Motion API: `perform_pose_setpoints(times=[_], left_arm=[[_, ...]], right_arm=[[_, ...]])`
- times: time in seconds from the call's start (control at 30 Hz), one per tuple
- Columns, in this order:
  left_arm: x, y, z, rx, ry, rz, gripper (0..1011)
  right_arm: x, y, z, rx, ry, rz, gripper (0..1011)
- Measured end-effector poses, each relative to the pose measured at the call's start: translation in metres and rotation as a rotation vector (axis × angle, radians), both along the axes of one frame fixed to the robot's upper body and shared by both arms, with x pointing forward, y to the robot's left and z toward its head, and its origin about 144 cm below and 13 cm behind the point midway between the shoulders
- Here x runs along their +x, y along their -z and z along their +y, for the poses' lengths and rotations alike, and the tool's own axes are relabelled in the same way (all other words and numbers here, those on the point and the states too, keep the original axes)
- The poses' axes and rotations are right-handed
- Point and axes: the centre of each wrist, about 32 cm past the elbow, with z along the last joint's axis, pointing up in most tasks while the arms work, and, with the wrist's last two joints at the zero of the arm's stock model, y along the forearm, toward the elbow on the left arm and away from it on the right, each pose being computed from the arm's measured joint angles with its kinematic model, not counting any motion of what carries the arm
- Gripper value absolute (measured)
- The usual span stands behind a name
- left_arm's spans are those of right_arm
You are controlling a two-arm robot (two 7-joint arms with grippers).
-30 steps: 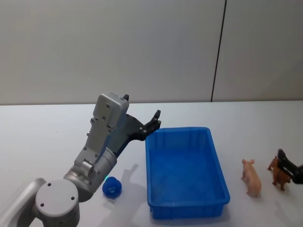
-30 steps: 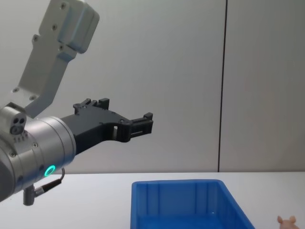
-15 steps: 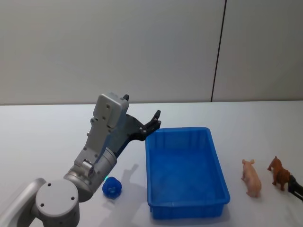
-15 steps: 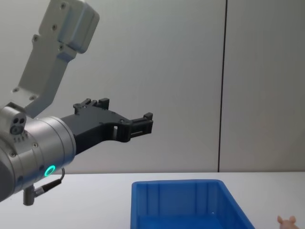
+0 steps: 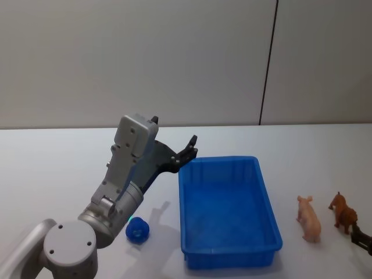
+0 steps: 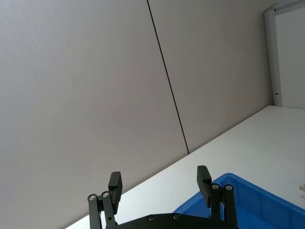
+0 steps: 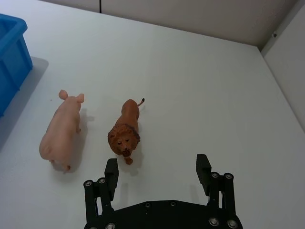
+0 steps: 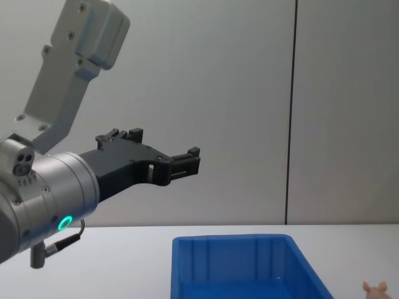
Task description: Pick up the two dolls from the table and place them into the box.
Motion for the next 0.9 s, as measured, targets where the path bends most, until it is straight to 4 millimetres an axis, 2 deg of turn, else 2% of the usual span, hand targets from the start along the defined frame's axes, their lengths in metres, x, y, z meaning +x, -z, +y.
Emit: perform_pose_setpoints(times=[0.57, 0.9], left_arm=[[0.0, 0.0, 0.0, 0.0, 0.0, 0.0, 1001], [0.0, 0.0, 0.0, 0.0, 0.0, 0.0, 1001]], right_arm=[[0.038, 0.012, 0.005, -0.028, -0.075, 0.06, 1001], [0.051, 0.019, 0.009, -0.035, -0.088, 0.085, 1001]])
